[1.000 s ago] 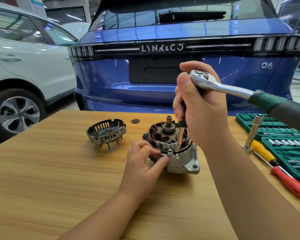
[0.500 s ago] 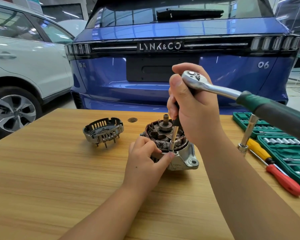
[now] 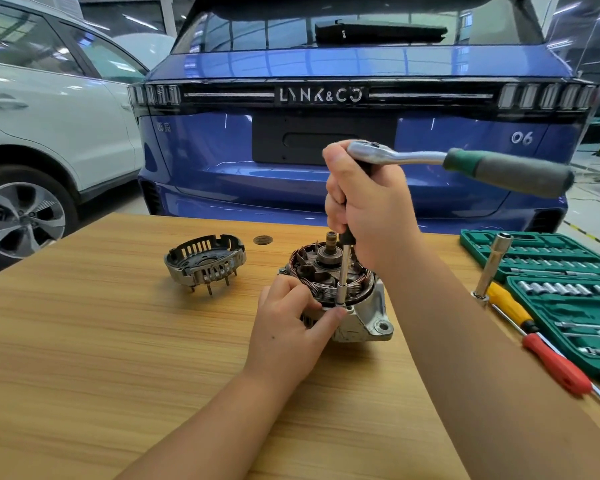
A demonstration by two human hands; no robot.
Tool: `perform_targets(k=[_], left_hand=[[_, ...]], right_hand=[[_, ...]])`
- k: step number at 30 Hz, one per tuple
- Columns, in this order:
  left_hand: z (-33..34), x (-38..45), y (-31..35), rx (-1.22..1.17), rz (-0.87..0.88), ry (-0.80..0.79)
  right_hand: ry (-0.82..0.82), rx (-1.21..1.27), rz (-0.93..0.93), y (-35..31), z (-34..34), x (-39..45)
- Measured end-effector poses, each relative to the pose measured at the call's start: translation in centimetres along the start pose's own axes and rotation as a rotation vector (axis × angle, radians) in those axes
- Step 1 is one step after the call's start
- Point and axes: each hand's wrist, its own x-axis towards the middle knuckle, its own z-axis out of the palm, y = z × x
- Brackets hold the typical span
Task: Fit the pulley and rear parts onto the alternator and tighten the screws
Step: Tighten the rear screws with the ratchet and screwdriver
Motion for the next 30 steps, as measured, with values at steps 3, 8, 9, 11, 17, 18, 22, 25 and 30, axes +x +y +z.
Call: perform_targets(k=[3, 8, 9, 11, 17, 18, 22, 25, 30], left_hand=[[0.2, -0.1, 0.1, 0.021, 0.009, 0.005], [-0.1, -0.1, 0.0, 0.018, 0.03, -0.003], [-0.2, -0.1, -0.1, 0.005, 0.032, -0.008], [-0.3, 0.1, -0.2, -0.005, 0.043, -0.026], [0.0, 0.2, -0.3, 0.017, 0.072, -0.027], [0.0, 0.1, -0.3, 0.018, 0.072, -0.026], [-0.1, 0.0, -0.2, 0.036, 0.075, -0.036], [-0.2, -0.1, -0.3, 0.054, 0.084, -0.043], [-0.9, -0.5, -0.6, 0.125, 0.096, -0.106]], right_hand=[[0.179, -0.074, -0.096, 0.3, 0.7, -0.7], [0.378, -0.453, -0.24, 0.7, 2.8, -0.9], [0.403, -0.497, -0.245, 0.8, 3.1, -0.8], [0.418, -0.551, -0.242, 0.9, 3.3, -0.6], [0.308, -0.325, -0.167, 0.4, 2.2, -0.9], [0.26, -0.253, -0.141, 0.2, 2.0, -1.0], [0.116, -0.134, -0.104, -0.4, 1.5, -1.3], [0.12, -0.135, -0.122, -1.1, 1.5, -1.7], [0.139, 0.009, -0.138, -4.7, 1.6, -0.7]])
